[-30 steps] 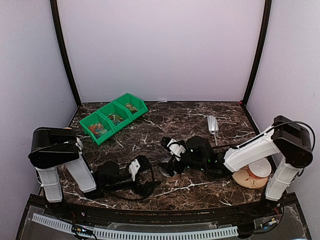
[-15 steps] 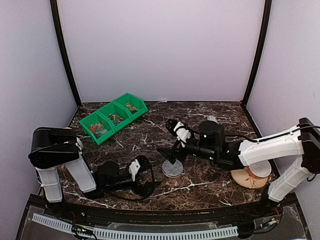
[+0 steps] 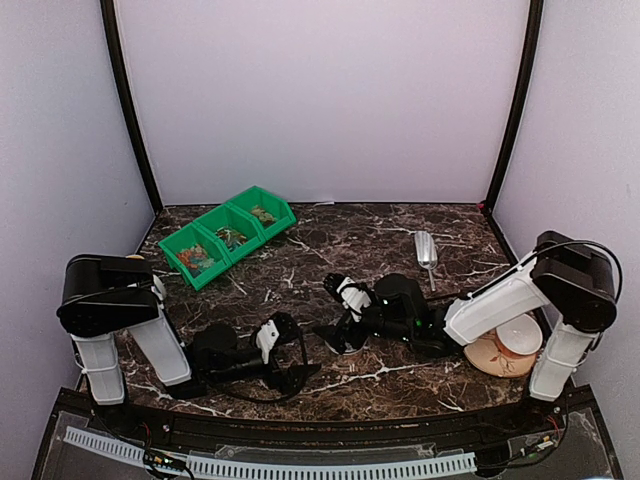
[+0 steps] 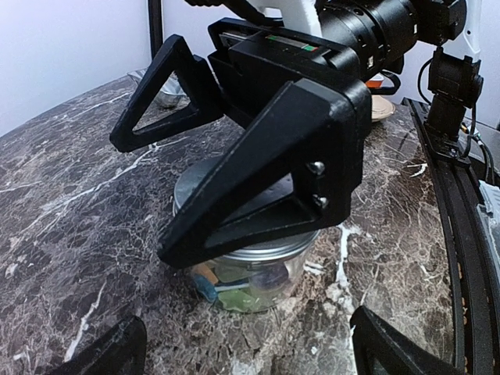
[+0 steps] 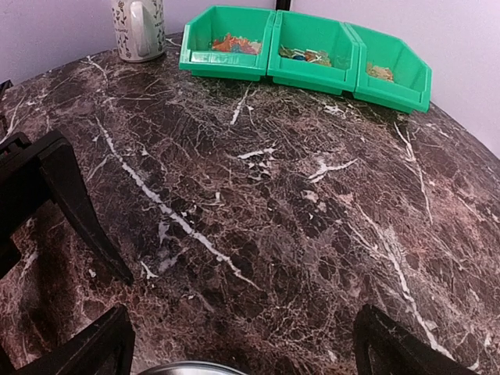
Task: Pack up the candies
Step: Hold the packing bottle at the center of the board, then screw the bottle lid onto the packing bottle.
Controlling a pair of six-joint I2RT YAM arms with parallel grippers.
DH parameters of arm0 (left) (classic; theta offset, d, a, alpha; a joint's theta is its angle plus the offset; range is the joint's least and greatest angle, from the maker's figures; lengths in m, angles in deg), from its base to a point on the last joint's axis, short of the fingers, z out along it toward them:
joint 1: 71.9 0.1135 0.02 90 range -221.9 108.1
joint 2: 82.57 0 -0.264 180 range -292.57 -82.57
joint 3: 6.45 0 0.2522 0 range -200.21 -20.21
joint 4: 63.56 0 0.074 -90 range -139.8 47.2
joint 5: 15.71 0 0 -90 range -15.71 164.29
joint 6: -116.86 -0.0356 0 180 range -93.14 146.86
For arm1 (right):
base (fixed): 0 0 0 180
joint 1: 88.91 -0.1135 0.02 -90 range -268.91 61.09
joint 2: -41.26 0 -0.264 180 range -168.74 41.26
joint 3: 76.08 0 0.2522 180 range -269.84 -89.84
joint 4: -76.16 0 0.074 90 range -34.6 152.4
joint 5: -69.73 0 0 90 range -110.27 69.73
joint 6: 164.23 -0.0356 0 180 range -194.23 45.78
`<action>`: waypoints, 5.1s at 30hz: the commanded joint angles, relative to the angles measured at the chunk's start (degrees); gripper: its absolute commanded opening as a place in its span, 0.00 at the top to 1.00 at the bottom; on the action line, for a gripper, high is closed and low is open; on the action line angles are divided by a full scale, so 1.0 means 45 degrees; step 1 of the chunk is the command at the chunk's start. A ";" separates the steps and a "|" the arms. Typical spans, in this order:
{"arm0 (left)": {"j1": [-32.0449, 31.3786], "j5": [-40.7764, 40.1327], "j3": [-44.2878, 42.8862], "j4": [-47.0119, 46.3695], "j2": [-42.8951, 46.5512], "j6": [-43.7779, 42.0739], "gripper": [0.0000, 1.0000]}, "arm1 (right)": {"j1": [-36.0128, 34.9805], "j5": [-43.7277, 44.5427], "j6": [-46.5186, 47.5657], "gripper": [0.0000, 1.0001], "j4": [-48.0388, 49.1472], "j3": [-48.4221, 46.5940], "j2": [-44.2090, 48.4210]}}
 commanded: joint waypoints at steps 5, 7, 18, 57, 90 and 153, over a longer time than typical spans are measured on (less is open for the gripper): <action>0.0041 0.0340 -0.0542 0.1061 0.0176 -0.0456 0.05 | -0.0010 0.0455 0.1223 0.03 -0.2734 -0.1087 0.1572; 0.0041 0.0549 -0.1264 0.2303 -0.0022 -0.0675 0.03 | 0.0093 0.0303 0.1618 0.03 -0.3721 -0.1677 0.2560; 0.1052 0.2832 -0.3153 0.2927 -0.2244 -0.0282 0.01 | 0.0568 -0.0015 0.2183 0.03 -1.0067 -0.2314 0.6456; 0.1518 0.7807 -0.5007 0.7735 -0.0642 -0.0773 0.25 | -0.0462 -0.2976 0.4799 0.02 -1.6512 -0.5178 0.4069; 0.0568 1.0806 -0.4778 1.0314 0.2746 -0.2075 0.31 | -0.1494 -0.5990 0.7154 0.02 -1.4979 -0.4071 0.5006; 0.0463 0.2931 -0.4800 1.1029 0.3300 -0.1791 0.34 | -0.1487 -0.3036 0.0568 0.30 -1.1628 -0.2900 0.3810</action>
